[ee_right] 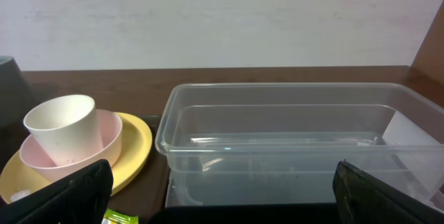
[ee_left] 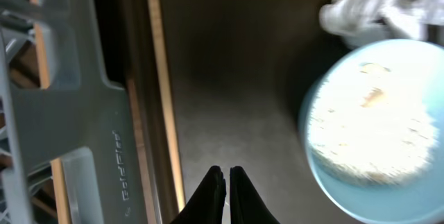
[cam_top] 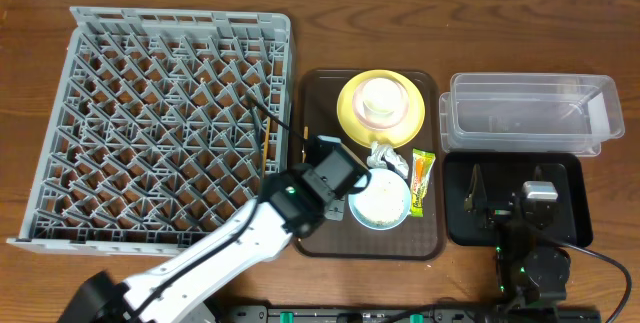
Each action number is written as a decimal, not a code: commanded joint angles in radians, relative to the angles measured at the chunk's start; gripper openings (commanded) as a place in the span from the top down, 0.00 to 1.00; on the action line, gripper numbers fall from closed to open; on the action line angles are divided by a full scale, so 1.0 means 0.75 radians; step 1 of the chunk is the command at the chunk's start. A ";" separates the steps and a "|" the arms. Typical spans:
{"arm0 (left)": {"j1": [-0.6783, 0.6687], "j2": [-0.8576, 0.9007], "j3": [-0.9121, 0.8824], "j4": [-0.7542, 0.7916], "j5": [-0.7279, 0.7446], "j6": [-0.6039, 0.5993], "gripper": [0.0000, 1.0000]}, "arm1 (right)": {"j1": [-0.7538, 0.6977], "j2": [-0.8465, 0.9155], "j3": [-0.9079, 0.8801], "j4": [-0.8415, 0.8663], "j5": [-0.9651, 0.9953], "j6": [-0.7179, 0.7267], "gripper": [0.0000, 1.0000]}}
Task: Sort waste into correct bins and load items into the dishwasher
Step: 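Return the left gripper to the tray over the second chopstick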
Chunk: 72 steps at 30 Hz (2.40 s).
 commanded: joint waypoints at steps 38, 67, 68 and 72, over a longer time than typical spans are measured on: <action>-0.052 0.399 -0.017 -0.021 -0.254 -0.190 0.92 | 0.003 -0.002 -0.002 -0.004 0.018 0.018 0.01; -0.052 0.400 -0.101 0.071 -0.254 -0.203 0.88 | 0.003 -0.002 -0.002 -0.004 0.018 0.018 0.01; -0.052 0.400 -0.102 0.071 -0.254 -0.203 0.87 | 0.003 -0.002 -0.002 -0.004 0.018 0.018 0.01; -0.052 0.400 -0.103 0.072 -0.254 -0.203 0.77 | 0.003 -0.002 -0.002 -0.004 0.018 0.018 0.01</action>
